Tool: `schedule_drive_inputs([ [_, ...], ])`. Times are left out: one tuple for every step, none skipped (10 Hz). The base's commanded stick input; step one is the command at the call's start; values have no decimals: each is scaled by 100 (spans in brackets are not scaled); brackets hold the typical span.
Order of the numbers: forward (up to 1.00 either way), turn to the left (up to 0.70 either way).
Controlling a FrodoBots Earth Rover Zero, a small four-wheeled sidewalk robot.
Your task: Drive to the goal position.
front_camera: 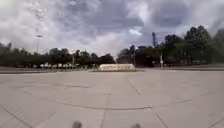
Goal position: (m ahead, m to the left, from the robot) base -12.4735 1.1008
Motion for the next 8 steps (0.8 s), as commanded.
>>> schedule_drive_inputs([
  [6, 0],
  [6, 0],
  [6, 0],
  [6, 0],
  [6, 0],
  [6, 0],
  [6, 0],
  [6, 0],
])
